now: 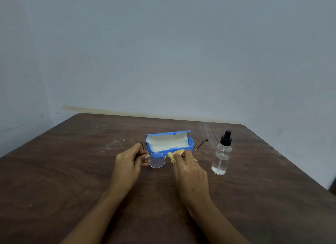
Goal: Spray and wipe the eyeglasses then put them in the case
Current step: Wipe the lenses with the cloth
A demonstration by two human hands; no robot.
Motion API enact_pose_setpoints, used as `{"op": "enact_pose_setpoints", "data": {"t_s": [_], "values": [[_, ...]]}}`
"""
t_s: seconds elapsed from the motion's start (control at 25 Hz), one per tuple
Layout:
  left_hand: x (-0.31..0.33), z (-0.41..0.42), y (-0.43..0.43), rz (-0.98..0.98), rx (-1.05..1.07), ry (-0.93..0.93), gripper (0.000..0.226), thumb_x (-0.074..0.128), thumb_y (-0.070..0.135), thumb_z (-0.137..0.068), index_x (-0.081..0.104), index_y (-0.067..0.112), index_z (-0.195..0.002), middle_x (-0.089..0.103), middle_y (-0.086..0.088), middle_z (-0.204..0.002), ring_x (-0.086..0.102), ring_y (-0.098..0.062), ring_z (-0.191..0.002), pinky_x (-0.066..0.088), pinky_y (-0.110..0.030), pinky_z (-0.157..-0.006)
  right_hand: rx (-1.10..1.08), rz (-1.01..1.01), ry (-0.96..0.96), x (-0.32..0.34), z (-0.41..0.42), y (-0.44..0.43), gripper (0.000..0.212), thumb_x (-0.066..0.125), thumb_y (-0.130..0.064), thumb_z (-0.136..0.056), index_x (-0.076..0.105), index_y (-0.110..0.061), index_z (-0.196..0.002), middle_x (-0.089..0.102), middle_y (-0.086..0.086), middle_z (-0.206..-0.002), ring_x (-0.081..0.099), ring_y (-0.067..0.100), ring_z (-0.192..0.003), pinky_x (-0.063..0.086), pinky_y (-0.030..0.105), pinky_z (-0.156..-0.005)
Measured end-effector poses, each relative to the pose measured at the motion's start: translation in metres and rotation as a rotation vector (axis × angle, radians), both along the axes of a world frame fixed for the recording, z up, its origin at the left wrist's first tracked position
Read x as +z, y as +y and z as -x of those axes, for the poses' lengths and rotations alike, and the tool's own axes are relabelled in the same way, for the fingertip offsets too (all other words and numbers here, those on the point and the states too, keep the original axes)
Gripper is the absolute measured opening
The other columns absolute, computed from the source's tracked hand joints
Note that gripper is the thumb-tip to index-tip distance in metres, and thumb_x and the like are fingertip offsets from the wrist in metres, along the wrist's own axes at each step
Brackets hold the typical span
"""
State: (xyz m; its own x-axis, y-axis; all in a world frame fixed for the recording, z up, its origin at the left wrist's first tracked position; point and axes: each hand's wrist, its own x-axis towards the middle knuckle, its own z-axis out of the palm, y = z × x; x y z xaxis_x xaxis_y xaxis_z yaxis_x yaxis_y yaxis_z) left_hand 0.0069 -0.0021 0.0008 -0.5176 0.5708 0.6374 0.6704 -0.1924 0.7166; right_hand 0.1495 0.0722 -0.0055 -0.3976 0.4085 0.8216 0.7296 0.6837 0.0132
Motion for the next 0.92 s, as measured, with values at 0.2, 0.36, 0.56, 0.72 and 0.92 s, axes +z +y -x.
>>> {"op": "enact_pose_setpoints", "data": {"t_s": [0.2, 0.36, 0.56, 0.72, 0.92], "values": [[0.001, 0.005, 0.0, 0.005, 0.011, -0.022, 0.049, 0.052, -0.016, -0.078, 0.041, 0.026, -0.055, 0.065, -0.002, -0.067, 0.064, 0.006, -0.058, 0.049, -0.005, -0.053, 0.026, -0.096, 0.09, 0.003, -0.006, 0.004, 0.02, 0.074, -0.021, -0.064, 0.055, -0.017, -0.069, 0.058, -0.003, -0.065, 0.049, 0.013, -0.041, 0.032, 0.022, -0.034], [0.003, 0.0, -0.001, 0.018, -0.017, 0.009, 0.047, 0.052, -0.016, -0.079, 0.041, 0.024, -0.056, 0.068, -0.015, -0.072, 0.064, 0.003, -0.06, 0.049, -0.004, -0.054, 0.012, -0.201, 0.123, 0.006, -0.005, 0.009, 0.023, 0.066, -0.026, -0.075, 0.044, -0.017, -0.075, 0.055, -0.005, -0.063, 0.041, 0.008, -0.037, 0.026, 0.018, -0.034], [0.003, -0.002, -0.002, 0.001, -0.024, -0.031, 0.044, 0.052, -0.015, -0.079, 0.043, 0.022, -0.057, 0.065, -0.001, -0.069, 0.065, 0.003, -0.058, 0.05, -0.006, -0.054, -0.083, -0.127, -0.065, -0.001, 0.001, 0.008, 0.026, 0.084, -0.02, -0.053, 0.061, -0.018, -0.064, 0.061, -0.003, -0.066, 0.047, 0.01, -0.034, 0.028, 0.02, -0.03], [0.001, 0.003, -0.001, -0.013, 0.01, -0.069, 0.028, 0.051, -0.015, -0.079, 0.05, 0.006, -0.061, 0.064, 0.002, -0.069, 0.064, 0.005, -0.057, 0.05, -0.007, -0.053, -0.049, -0.069, -0.08, -0.003, -0.002, 0.001, 0.033, 0.085, -0.021, -0.045, 0.071, -0.02, -0.075, 0.066, -0.002, -0.073, 0.057, 0.012, -0.045, 0.033, 0.019, -0.032], [0.0, 0.007, 0.0, -0.008, 0.022, -0.101, 0.023, 0.047, -0.019, -0.079, 0.053, -0.001, -0.064, 0.063, 0.005, -0.069, 0.063, 0.006, -0.056, 0.051, -0.007, -0.052, -0.063, -0.005, -0.111, -0.001, -0.003, -0.001, 0.035, 0.086, -0.02, -0.041, 0.072, -0.02, -0.073, 0.064, -0.003, -0.07, 0.059, 0.013, -0.051, 0.035, 0.02, -0.031]]}}
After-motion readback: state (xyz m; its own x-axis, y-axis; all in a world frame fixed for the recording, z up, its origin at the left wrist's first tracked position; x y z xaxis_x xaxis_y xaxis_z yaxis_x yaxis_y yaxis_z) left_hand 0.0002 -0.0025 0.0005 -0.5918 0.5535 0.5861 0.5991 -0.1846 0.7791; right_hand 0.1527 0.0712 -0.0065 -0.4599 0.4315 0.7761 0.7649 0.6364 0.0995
